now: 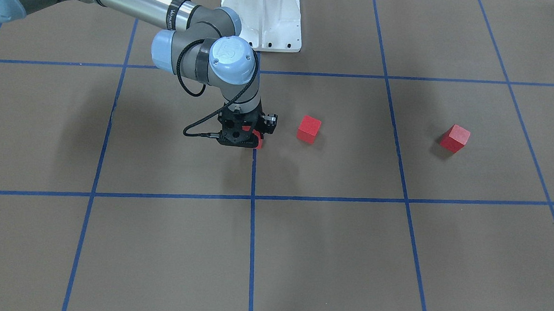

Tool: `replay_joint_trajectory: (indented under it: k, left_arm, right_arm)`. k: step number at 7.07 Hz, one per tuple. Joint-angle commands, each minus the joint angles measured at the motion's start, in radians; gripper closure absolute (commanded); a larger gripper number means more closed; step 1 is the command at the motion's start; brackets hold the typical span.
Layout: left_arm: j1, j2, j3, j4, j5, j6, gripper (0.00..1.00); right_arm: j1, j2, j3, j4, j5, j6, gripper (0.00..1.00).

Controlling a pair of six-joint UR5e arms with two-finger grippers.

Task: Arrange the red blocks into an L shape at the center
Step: 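Carry the red cube with the right gripper to the table center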

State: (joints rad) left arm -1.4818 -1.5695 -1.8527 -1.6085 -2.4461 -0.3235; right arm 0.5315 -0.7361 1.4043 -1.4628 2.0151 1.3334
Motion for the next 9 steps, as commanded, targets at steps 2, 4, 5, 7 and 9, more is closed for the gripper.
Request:
replay_joint_trajectory:
  k: [2,4,5,7,9]
  left_arm:
    - [0.0,-0.001,0.0,0.001,-0.002,0.001,0.0]
    - [0.0,-0.001,0.0,0.001,-0.002,0.0,0.0]
    - [-0.002,-0.001,0.0,-0.001,-0.002,0.0,0.0]
    - [-0.002,-0.001,-0.002,0.001,-0.002,0.0,0.0]
    - [-0.002,-0.001,-0.002,0.001,-0.002,0.0,0.0]
  right_arm:
    - [-0.012,0.004,-0.001,-0.002,-0.03,-0.032,1.0]
    - [-0.013,0.004,-0.001,-0.002,-0.036,-0.039,1.0]
    - [-0.015,0.004,-0.001,-0.002,-0.039,-0.039,1.0]
    - [-0.016,0.006,-0.001,-0.002,-0.039,-0.04,1.0]
    - [-0.016,0.006,-0.001,-0.002,-0.041,-0.04,1.0]
